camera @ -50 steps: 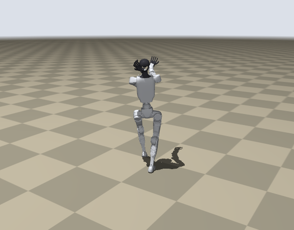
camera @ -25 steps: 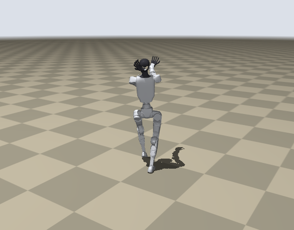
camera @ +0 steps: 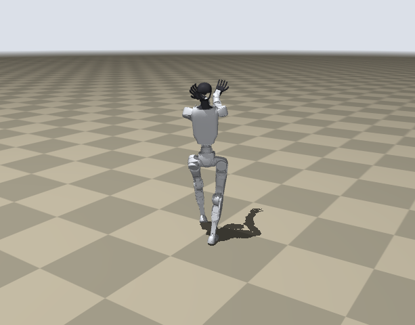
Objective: Dance
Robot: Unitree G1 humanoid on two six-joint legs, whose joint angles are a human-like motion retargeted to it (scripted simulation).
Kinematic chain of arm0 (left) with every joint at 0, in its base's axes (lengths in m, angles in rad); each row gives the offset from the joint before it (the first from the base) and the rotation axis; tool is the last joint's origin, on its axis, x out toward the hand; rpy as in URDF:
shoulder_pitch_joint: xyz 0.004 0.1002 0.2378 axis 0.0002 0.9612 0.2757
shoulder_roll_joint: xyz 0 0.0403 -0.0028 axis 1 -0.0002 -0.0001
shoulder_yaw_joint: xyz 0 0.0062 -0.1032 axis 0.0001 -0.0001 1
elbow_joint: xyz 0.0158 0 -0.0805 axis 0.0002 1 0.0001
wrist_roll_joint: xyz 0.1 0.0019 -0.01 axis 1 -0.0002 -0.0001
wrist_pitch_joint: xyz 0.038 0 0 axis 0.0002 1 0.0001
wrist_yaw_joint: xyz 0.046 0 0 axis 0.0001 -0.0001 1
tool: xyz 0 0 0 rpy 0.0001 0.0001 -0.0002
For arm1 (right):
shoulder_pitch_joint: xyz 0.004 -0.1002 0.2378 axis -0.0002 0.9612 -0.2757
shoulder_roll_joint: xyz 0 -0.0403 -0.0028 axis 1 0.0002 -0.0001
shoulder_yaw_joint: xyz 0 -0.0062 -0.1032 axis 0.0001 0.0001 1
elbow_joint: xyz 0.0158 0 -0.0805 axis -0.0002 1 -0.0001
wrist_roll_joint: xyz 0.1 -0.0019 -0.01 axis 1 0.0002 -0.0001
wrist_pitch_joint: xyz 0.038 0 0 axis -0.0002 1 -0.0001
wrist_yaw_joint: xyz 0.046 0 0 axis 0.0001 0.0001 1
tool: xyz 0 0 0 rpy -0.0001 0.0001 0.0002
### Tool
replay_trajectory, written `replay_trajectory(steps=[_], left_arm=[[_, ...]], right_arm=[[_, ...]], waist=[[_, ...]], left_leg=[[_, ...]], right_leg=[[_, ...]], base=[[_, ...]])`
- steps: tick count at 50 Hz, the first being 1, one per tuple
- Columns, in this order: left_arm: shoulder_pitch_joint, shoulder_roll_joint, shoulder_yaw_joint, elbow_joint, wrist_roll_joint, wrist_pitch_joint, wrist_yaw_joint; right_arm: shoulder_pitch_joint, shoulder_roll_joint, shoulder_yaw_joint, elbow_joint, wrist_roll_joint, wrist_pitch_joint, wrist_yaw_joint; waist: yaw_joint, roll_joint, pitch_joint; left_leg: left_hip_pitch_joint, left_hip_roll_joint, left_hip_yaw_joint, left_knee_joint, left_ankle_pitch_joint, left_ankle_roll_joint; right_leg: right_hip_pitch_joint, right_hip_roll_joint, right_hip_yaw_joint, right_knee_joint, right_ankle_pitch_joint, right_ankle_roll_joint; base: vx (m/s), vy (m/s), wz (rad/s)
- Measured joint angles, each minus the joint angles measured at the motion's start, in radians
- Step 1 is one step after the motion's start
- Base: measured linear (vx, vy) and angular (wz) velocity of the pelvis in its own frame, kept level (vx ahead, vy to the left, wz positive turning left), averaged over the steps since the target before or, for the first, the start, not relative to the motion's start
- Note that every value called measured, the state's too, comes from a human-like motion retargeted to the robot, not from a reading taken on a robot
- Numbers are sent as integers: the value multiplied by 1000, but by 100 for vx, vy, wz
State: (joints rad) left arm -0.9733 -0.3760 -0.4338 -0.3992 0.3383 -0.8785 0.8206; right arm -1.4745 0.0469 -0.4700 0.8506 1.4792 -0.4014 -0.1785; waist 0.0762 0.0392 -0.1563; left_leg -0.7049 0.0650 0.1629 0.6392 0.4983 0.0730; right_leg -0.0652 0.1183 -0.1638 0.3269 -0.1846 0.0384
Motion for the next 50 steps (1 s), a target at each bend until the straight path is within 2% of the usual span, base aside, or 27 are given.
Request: replay_trajectory(steps=[36, 45, 50], left_arm=[[4, 7, 15, -13, 30, 12, 8], [-6, 33, 39, -31, 31, 22, 9], [6, 46, 47, -33, 38, 53, 37]], right_arm=[[23, 50, 30, -66, 0, 35, 5], [55, 43, 66, -74, 3, 146, 88], [142, 31, 121, -117, -81, 326, 298]], waist=[[-16, 4, 5], [-29, -4, 19], [-50, -18, 28]], left_leg=[[29, 16, 32, -33, -37, -11], [74, -2, 56, -105, -29, -18], [127, -17, 86, -173, -48, -16]], right_leg=[[3, -10, 27, -29, 30, 1], [37, -21, 26, -91, 59, -6], [59, -25, 30, -131, 72, -11]], base=[[0, 0, 0], [0, 0, 0], [0, 0, 0]])
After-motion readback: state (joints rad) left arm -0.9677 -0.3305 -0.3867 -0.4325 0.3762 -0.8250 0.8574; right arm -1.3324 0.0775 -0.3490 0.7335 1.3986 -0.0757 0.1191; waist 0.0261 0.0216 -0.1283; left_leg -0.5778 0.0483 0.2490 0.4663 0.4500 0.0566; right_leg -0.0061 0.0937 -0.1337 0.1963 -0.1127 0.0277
